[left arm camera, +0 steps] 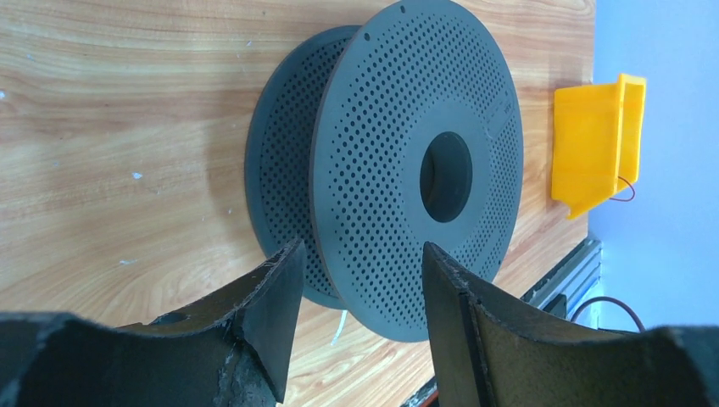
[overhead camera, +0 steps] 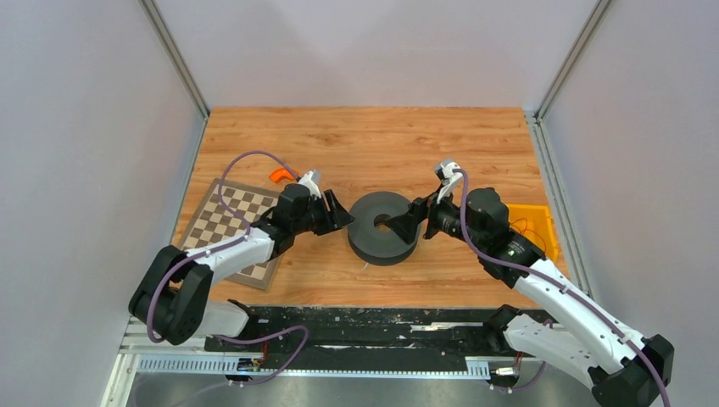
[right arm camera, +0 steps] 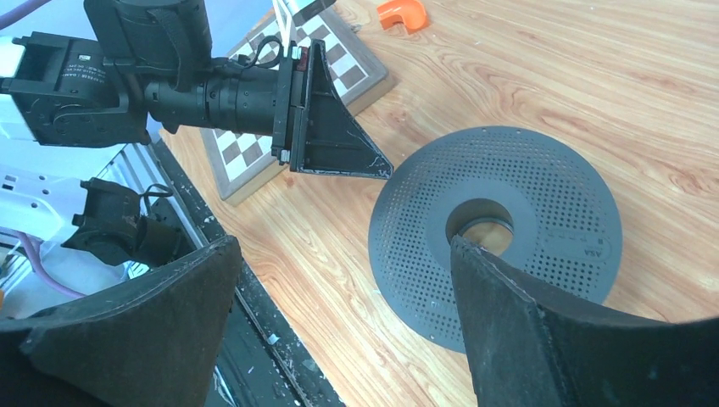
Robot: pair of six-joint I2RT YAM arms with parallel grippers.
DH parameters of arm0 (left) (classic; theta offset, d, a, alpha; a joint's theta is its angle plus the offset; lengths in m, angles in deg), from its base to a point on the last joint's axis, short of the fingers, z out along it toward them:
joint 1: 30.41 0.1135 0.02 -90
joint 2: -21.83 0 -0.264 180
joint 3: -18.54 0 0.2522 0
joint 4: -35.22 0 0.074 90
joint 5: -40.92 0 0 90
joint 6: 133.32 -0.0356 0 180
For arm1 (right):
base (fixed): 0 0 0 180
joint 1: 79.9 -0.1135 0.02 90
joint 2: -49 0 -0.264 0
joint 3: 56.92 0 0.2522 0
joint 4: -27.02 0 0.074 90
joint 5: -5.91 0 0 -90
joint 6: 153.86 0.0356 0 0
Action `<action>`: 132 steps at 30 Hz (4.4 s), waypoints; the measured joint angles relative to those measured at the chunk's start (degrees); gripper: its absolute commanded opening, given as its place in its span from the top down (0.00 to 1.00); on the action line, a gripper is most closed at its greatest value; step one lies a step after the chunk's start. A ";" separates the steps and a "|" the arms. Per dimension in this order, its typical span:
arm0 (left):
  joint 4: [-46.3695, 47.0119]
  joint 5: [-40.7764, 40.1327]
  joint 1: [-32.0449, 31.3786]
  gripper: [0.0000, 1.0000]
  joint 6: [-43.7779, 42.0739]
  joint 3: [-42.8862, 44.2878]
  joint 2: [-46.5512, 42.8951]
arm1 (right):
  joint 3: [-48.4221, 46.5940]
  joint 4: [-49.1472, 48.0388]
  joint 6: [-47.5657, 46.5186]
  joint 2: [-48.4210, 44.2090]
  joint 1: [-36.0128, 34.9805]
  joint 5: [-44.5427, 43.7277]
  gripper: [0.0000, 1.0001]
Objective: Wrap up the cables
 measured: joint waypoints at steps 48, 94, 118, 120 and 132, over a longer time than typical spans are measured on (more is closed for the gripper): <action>-40.81 -34.42 -15.98 0.81 -25.90 28.13 -3.28 | 3.85 2.75 0.20 -7.82 0.00 -5.38 0.08; -53.29 -20.76 -0.76 0.70 -33.05 22.08 -17.55 | -2.91 33.09 21.11 6.60 53.64 -34.88 0.36; -49.00 -16.37 -0.72 0.89 -36.13 20.24 -17.16 | 3.61 22.80 13.07 15.69 59.43 -26.86 0.35; -48.89 -16.33 -0.70 0.89 -36.13 20.22 -17.16 | 3.61 22.27 10.43 15.74 59.43 -25.59 0.35; -47.87 -15.58 -0.68 0.88 -36.13 20.22 -16.52 | 3.58 21.97 3.61 10.78 58.03 -21.18 0.34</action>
